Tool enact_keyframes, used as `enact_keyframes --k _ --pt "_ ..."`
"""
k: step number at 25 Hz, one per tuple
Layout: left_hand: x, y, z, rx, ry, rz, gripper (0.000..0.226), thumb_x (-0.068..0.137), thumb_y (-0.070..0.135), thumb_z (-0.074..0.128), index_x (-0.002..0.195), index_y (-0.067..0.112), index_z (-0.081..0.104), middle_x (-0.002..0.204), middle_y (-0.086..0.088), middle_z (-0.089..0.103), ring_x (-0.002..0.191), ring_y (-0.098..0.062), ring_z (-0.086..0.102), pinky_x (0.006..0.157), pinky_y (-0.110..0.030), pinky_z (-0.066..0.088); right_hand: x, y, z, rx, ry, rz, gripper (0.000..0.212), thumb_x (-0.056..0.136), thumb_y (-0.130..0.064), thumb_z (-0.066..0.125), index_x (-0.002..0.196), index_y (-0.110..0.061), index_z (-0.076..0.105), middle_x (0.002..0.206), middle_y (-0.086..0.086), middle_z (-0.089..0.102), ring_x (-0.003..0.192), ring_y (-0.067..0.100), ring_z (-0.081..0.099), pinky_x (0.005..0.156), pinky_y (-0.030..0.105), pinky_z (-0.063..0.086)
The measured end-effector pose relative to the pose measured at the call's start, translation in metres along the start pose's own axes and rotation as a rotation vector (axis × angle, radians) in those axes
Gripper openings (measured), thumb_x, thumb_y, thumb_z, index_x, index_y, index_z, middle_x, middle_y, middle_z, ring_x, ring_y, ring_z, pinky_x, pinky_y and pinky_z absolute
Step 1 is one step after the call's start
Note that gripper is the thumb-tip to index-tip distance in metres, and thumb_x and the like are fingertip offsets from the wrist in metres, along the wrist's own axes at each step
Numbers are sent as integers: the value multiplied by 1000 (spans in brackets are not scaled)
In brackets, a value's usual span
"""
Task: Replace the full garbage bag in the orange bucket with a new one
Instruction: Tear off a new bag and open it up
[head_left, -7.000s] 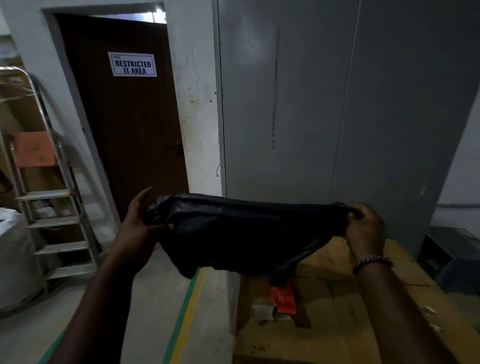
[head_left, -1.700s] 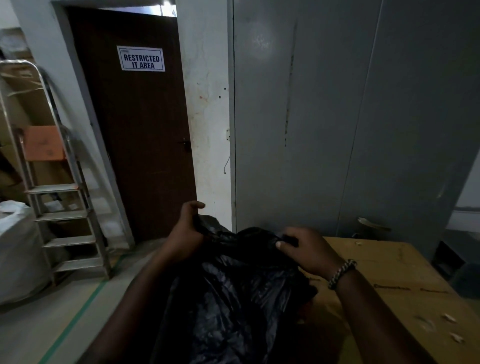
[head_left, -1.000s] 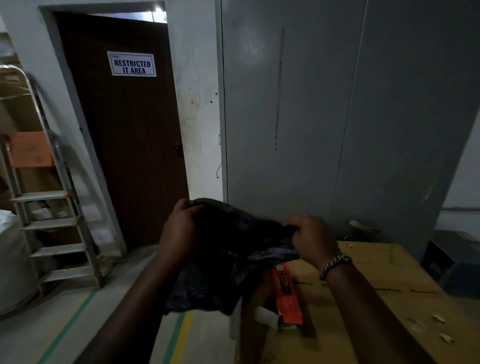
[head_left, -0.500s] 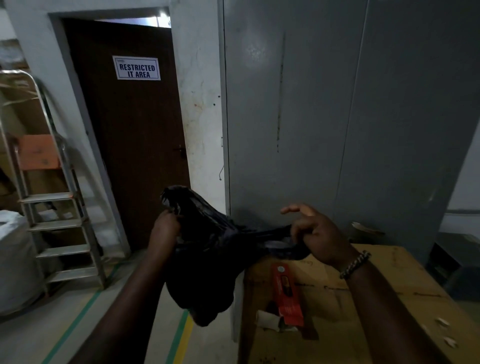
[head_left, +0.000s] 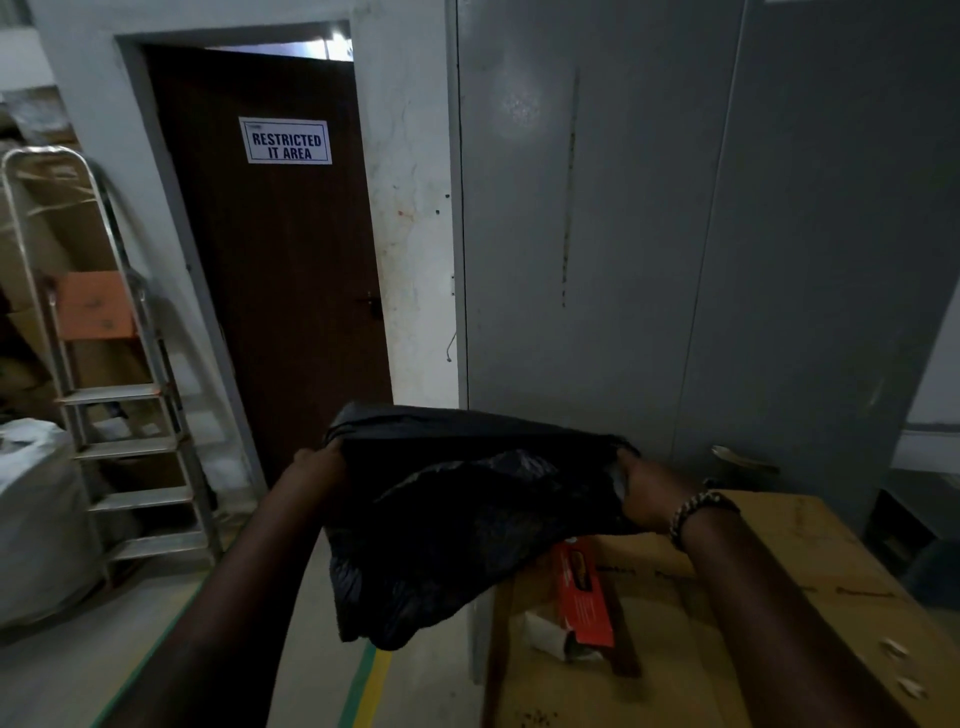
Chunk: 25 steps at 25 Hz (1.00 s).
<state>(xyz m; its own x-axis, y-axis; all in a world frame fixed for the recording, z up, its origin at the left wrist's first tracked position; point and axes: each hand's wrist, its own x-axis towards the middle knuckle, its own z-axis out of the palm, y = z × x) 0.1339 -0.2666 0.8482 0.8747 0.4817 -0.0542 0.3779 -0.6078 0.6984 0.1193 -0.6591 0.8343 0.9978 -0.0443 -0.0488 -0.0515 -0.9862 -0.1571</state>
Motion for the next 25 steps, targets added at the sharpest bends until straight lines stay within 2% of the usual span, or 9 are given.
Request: enact_keyframes --k 2,4,7,9,11,14,19,22,25 --pt "-13 13 -7 45 181 222 39 101 22 41 133 2 52 107 -20 50 113 -43 56 92 -48 48 -3 -11 -12 127 266 53 85 88 -13 63 159 -21 18 164 12 25 119 40 59 92 44 54" --pt "-31 20 -12 -86 439 431 48 93 38 34 125 10 55 125 -20 49 95 -33 56 76 -41 45 -14 -22 -22 289 726 12 94 82 -7 72 158 -19 19 169 10 11 100 46 65 75 46 58" --pt "-55 25 1 -371 517 627 57 95 41 30 143 17 46 135 -4 53 116 -16 55 92 -26 40 -23 -22 -11 338 1104 -120 89 77 -6 78 152 -6 29 155 30 34 97 52 64 73 54 59" --pt "-51 7 19 -159 407 843 46 96 25 40 140 17 49 136 3 51 119 -2 57 98 -18 43 -15 -13 11 273 891 -146 70 85 -8 70 148 -6 39 146 27 48 97 46 65 77 50 59" --pt "-18 -22 43 399 169 842 46 91 28 47 134 17 58 133 -8 58 118 -24 61 95 -34 52 -6 2 35 87 406 -54 44 94 -20 58 138 -13 55 137 17 61 108 36 65 88 42 56" --pt "9 -62 59 562 -192 364 44 104 24 39 147 15 45 147 -16 49 134 -30 50 111 -39 39 -9 18 57 58 21 89 40 95 -27 53 134 -18 59 133 12 65 115 33 64 91 34 51" --pt "-8 -57 42 74 257 338 26 94 11 48 111 -1 63 105 -23 51 79 -40 58 73 -43 48 -5 15 54 281 121 161 27 97 -28 54 102 -8 70 114 18 69 107 37 64 82 34 50" --pt "-25 -44 20 -214 365 258 18 92 -1 54 107 -12 55 105 -30 53 89 -45 57 75 -47 46 -3 6 48 521 398 222 28 89 -30 70 74 -8 66 84 18 70 86 38 67 69 36 50" --pt "-38 -33 6 -412 527 235 19 97 14 46 114 8 52 105 -16 58 95 -35 59 75 -42 45 -11 -10 41 555 538 185 6 82 -8 66 80 -12 62 78 15 67 69 36 60 58 37 52"
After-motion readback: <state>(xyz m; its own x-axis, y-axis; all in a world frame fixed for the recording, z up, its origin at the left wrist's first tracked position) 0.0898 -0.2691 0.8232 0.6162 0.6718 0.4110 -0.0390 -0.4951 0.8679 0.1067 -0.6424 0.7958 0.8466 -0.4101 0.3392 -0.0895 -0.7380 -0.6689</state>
